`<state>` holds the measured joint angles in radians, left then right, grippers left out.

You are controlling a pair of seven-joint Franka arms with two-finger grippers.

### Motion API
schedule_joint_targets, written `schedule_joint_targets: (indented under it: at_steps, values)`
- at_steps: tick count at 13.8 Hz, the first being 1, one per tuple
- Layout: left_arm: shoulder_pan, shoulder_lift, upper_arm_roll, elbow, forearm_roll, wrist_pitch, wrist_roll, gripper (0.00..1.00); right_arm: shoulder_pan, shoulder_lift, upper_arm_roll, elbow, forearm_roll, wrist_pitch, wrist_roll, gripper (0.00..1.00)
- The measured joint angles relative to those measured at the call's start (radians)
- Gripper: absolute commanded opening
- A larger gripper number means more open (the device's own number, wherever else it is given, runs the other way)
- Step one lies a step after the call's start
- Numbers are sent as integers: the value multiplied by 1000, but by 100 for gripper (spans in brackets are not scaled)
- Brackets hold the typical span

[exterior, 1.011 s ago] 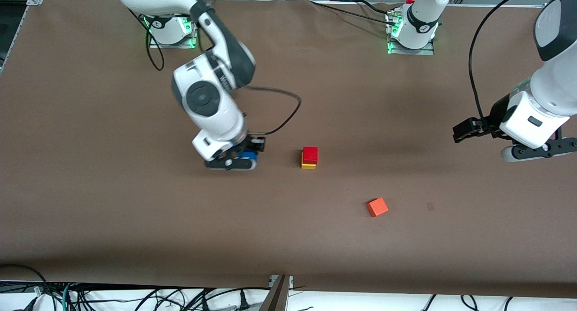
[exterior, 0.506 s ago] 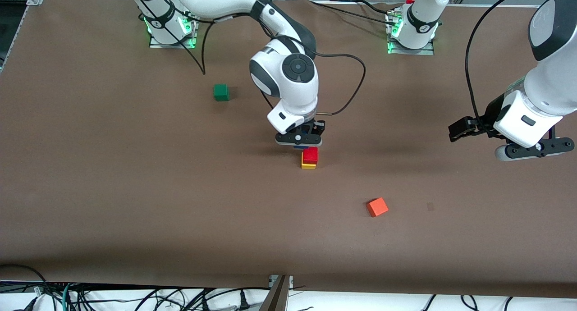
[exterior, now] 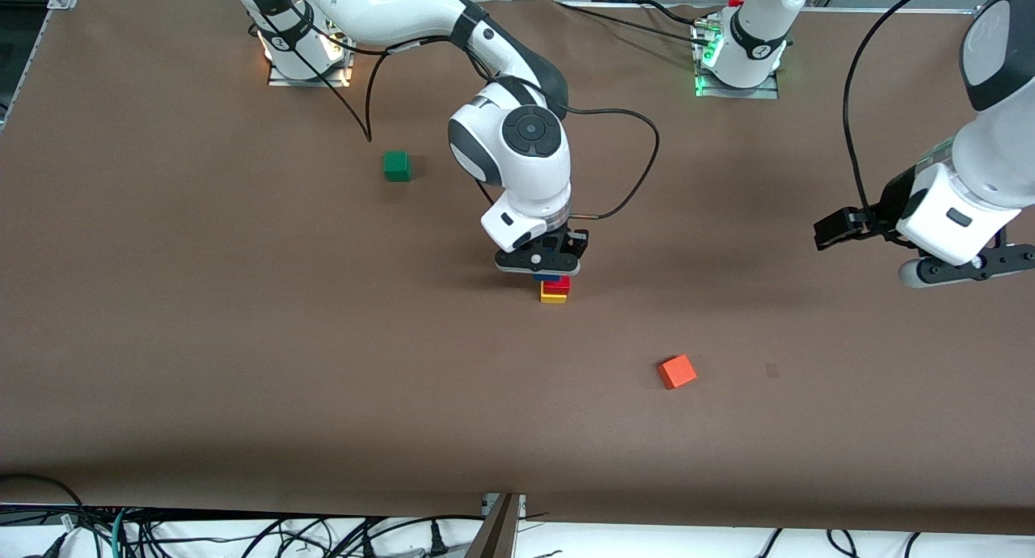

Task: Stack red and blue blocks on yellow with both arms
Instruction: 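Carry the blue cube with the right gripper over the red cube, then lower the blue cube onto the red cube and open the right gripper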

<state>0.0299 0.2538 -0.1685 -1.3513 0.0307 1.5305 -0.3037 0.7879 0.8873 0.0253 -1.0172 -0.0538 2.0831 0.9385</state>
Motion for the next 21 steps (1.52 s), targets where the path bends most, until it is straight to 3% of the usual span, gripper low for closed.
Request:
schedule_joint_targets:
  at_steps: [8,21]
  values:
    - [2,-90,45,-108,0,-18,93,100,5,39,1,7,0,43,6,0]
    - [7,-93,47,-117,0,-18,93,100,6,39,22,11,0,-11,6,0]
